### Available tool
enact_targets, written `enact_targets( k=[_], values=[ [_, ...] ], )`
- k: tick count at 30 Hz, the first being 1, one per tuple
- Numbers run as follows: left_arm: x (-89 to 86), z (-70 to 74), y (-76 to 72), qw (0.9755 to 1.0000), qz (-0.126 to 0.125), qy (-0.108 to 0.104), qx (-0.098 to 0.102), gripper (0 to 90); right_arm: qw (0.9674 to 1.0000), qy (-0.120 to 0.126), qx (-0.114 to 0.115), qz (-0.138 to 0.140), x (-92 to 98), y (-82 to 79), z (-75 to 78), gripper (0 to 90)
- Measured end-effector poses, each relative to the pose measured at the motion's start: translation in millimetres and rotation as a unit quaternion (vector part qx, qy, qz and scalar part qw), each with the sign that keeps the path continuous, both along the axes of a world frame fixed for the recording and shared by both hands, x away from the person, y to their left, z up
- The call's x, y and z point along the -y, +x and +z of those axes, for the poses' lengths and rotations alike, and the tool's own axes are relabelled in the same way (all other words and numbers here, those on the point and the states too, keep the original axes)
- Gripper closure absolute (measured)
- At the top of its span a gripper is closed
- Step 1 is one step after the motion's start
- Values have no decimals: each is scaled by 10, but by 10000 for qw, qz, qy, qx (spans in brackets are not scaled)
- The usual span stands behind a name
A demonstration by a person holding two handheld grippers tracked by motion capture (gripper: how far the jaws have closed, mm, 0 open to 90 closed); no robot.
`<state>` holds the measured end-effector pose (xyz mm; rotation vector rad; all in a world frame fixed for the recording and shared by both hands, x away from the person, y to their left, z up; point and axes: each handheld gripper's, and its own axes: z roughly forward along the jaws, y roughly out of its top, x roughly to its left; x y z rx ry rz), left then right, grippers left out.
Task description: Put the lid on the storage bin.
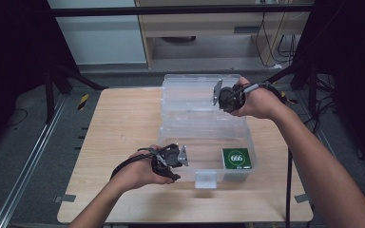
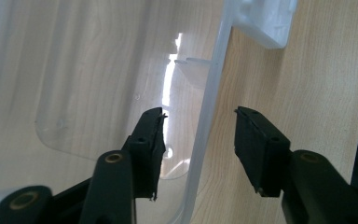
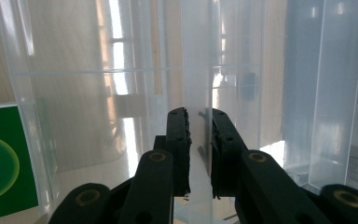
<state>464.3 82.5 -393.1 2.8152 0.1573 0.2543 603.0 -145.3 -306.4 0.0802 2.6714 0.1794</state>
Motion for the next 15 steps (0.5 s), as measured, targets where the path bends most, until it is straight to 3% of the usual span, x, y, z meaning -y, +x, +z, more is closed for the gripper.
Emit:
enact_targets(
  k=[6,15],
  values=[
    [-2,-70,49,10000,-69,22,-27,681,10000,52,30,-20,26,-5,-3,798],
    [12,-84,58,9999,-34,-4,-144,793,10000,71,45,-18,26,-10,-8,797]
  ],
)
